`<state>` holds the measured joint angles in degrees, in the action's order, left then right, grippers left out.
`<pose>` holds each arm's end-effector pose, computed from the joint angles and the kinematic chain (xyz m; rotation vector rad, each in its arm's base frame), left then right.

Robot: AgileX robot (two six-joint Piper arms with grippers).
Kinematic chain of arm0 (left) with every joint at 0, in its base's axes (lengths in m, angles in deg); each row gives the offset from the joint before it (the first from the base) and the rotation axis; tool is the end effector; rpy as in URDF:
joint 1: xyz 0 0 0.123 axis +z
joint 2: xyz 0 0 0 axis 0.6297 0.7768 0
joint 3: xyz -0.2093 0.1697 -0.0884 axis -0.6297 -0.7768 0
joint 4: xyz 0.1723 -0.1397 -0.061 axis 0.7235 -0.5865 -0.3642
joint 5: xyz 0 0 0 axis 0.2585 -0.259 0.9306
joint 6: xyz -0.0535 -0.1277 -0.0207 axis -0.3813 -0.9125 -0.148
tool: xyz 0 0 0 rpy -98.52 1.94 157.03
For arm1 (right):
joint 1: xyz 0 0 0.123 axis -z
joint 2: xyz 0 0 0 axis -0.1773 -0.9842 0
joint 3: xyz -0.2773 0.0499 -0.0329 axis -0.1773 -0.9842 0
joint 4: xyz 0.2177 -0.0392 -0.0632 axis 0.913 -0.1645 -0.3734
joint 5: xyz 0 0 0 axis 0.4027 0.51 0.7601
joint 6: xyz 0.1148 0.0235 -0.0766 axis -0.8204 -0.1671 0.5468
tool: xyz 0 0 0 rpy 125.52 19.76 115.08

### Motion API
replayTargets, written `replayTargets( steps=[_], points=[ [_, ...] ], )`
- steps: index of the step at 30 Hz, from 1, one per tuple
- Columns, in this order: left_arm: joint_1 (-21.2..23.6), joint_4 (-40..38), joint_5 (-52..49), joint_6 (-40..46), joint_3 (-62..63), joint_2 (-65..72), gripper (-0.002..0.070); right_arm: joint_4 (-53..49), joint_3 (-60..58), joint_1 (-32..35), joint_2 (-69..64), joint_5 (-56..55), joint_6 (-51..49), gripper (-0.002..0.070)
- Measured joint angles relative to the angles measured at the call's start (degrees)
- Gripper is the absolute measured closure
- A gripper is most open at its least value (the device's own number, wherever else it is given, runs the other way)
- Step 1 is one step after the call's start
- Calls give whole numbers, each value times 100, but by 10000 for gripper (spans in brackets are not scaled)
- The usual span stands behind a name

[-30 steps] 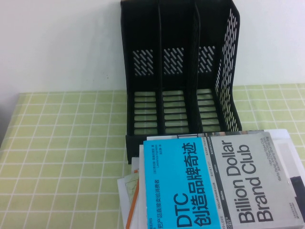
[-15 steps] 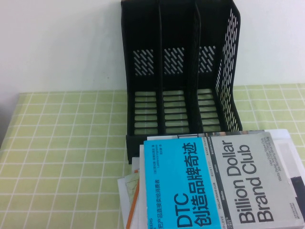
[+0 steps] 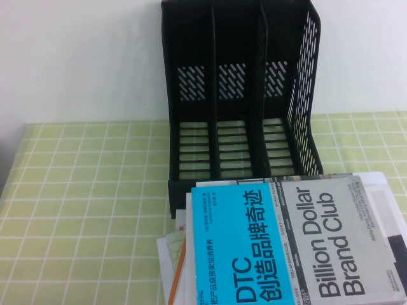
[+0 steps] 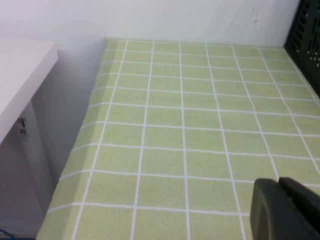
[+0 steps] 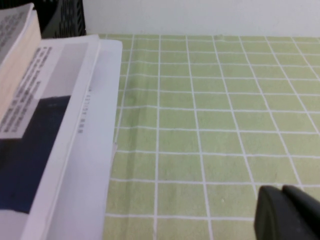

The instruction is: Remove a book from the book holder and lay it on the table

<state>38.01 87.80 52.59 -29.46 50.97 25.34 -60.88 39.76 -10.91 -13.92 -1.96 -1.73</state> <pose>0.0803 -0.0014 0.1633 -0.1070 1.8288 -0.1073 0.0796 -0.0040 0.1591 -0.0319 1.8544 -0.0582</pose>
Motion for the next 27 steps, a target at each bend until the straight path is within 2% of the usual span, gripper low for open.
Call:
replayTargets(
  steps=[27],
  points=[
    [0,0,0,0,0,0,678,-152,0,0,0,27,0,678]
  ],
)
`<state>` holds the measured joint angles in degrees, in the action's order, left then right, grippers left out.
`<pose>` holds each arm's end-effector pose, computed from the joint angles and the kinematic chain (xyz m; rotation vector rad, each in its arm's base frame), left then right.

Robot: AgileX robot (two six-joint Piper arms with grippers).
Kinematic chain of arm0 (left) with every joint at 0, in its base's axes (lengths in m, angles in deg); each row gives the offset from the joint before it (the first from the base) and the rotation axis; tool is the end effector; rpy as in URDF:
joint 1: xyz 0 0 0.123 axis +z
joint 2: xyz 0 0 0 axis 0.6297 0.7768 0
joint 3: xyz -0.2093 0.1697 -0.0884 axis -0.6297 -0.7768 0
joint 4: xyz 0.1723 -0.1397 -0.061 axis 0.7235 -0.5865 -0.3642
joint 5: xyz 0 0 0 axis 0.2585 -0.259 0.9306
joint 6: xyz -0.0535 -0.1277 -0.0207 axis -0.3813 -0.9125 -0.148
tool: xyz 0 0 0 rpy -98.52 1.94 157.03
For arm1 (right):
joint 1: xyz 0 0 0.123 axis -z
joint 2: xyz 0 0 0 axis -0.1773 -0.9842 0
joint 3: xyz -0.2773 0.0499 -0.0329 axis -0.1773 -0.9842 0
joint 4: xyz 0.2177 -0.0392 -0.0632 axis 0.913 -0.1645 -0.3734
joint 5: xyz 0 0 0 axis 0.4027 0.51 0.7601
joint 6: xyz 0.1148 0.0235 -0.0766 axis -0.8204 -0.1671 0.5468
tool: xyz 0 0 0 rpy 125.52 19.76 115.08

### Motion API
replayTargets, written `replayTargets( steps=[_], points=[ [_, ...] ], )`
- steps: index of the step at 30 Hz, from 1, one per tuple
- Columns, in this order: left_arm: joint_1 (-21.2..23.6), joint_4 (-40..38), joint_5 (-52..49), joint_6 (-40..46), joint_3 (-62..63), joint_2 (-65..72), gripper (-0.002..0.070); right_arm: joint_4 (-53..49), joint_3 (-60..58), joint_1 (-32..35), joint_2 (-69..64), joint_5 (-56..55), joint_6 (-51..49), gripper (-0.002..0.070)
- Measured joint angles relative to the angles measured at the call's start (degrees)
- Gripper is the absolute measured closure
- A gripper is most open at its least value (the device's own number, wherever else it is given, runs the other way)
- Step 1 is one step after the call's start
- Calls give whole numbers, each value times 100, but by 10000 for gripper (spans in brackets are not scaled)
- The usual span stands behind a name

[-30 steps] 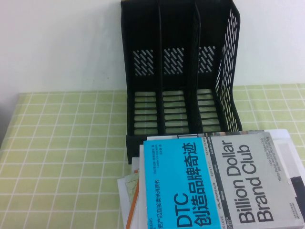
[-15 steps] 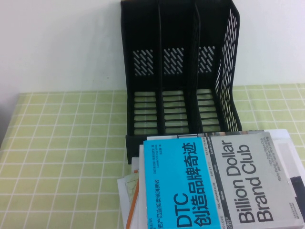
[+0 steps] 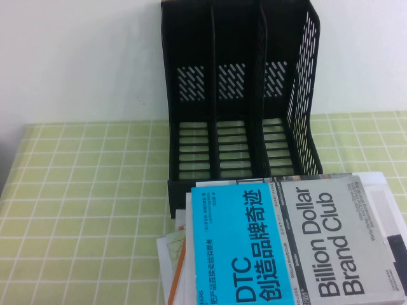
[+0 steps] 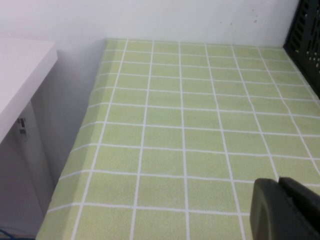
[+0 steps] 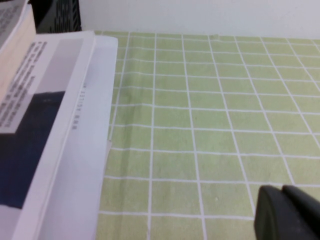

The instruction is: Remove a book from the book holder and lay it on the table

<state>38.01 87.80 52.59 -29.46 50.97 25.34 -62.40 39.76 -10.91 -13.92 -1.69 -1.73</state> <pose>0.0803 -0.0014 0.1633 -0.1070 1.8288 -0.1073 0.0794 -0.0054 0.1586 -0.0483 1.8581 -0.0844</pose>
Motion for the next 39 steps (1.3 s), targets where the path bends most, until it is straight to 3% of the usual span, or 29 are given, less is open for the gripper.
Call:
replayTargets(
  steps=[14,22,39],
  points=[
    [0,0,0,0,0,0,678,-9,0,0,0,0,0,678],
    [-340,0,-20,0,0,0,678,-9,0,0,0,0,0,678],
    [-340,0,-20,0,0,0,678,-9,0,0,0,0,0,678]
  ],
)
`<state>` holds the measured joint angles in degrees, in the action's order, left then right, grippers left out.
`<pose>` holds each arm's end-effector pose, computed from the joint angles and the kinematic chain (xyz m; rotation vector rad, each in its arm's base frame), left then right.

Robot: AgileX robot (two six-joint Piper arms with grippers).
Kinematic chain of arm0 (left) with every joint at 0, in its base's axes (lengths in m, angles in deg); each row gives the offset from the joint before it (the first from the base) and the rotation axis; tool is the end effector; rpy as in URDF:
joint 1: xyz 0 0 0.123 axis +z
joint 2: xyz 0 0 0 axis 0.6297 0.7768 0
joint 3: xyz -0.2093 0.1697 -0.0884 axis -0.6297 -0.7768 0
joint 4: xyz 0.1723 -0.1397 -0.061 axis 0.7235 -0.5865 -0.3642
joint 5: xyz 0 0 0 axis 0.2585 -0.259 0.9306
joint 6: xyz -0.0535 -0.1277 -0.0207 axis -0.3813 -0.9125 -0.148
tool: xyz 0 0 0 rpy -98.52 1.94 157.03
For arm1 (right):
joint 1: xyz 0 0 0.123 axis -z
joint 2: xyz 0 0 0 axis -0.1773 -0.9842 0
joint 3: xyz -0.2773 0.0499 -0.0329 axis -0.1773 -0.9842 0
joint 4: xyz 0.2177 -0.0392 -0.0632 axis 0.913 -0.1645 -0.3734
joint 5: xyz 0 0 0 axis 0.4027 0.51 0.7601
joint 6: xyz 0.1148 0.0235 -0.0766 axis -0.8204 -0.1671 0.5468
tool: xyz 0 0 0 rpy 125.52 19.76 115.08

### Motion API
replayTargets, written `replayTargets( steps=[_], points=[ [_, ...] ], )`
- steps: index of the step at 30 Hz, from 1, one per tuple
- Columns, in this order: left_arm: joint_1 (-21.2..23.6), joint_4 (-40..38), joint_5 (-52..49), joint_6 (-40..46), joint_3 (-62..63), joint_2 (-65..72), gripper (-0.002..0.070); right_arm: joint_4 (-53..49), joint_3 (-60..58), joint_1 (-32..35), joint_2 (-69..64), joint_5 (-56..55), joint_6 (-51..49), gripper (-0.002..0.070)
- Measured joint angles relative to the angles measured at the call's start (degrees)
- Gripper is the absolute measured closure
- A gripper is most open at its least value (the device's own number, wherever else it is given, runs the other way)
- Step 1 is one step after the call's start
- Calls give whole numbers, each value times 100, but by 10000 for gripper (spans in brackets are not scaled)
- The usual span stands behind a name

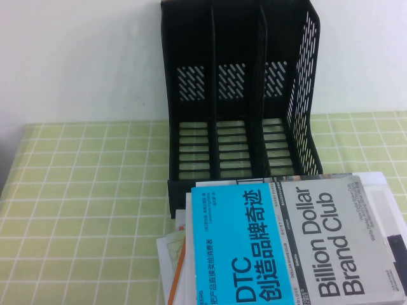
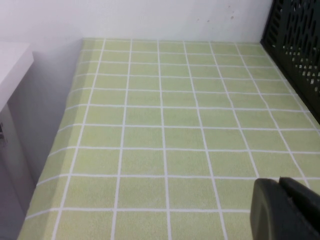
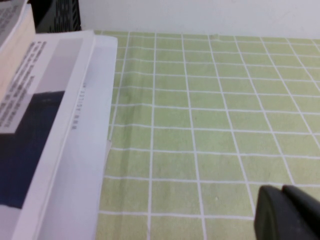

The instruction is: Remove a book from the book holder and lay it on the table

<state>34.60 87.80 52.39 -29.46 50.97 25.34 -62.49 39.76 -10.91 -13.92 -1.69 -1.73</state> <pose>0.0799 -0.0062 0.1628 -0.0527 1.8359 -0.1489 0.0794 -0.0055 0.1586 -0.0493 1.8580 -0.0859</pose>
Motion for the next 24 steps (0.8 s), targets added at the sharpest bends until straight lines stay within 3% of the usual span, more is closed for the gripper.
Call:
replayTargets(
  steps=[24],
  points=[
    [365,0,0,-65,0,0,678,0,0,0,0,0,0,678]
  ],
)
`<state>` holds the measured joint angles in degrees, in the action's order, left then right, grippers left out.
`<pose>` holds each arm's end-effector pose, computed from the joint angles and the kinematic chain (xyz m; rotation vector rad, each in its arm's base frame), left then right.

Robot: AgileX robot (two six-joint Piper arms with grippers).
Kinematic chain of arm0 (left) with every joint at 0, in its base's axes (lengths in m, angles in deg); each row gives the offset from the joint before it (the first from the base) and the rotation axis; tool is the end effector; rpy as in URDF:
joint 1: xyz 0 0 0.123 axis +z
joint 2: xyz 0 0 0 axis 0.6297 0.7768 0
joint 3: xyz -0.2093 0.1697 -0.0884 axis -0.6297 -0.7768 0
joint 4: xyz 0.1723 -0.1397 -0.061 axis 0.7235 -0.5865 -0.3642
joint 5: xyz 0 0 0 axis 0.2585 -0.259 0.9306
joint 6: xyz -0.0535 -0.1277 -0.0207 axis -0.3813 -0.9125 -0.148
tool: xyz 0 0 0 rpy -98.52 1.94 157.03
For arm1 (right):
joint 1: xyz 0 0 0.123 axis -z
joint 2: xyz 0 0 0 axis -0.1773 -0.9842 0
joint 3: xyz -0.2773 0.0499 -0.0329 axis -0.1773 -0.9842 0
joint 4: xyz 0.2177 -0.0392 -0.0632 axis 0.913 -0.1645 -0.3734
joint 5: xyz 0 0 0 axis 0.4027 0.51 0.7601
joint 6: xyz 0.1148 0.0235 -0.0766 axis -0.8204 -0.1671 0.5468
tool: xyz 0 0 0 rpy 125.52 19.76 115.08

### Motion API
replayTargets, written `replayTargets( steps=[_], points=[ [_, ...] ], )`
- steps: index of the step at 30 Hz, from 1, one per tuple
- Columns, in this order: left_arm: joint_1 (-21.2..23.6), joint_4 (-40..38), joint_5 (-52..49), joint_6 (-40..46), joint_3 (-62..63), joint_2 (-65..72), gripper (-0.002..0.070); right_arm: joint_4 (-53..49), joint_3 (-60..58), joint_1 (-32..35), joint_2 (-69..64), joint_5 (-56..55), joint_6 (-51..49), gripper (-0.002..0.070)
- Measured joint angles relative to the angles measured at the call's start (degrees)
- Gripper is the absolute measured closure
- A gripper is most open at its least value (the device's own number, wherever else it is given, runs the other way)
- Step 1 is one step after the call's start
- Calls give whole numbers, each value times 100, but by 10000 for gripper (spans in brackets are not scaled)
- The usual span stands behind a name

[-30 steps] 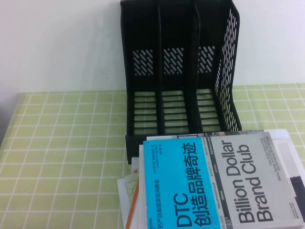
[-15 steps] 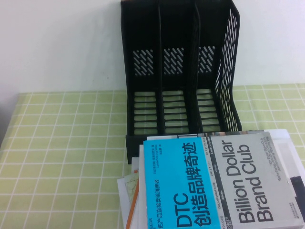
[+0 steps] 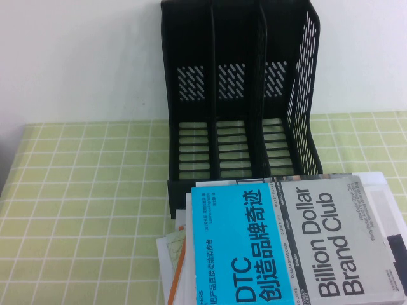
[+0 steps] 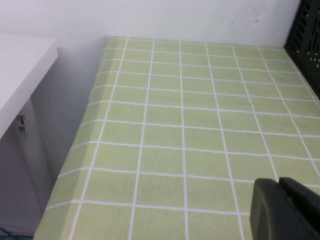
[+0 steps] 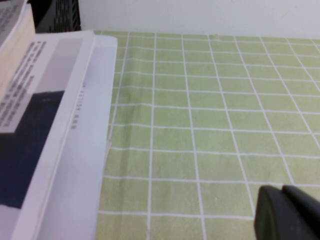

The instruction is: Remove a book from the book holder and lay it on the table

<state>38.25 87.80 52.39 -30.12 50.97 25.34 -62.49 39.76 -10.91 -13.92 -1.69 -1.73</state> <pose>0.0801 -0.0011 0.1628 -0.1216 1.8315 -0.1122 0.0794 -0.0055 0.1586 -0.0493 1.8580 -0.0859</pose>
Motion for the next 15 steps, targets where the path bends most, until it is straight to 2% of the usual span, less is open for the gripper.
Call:
replayTargets(
  steps=[15],
  points=[
    [0,52,-22,-58,10,0,678,0,0,0,0,4,0,678]
  ],
)
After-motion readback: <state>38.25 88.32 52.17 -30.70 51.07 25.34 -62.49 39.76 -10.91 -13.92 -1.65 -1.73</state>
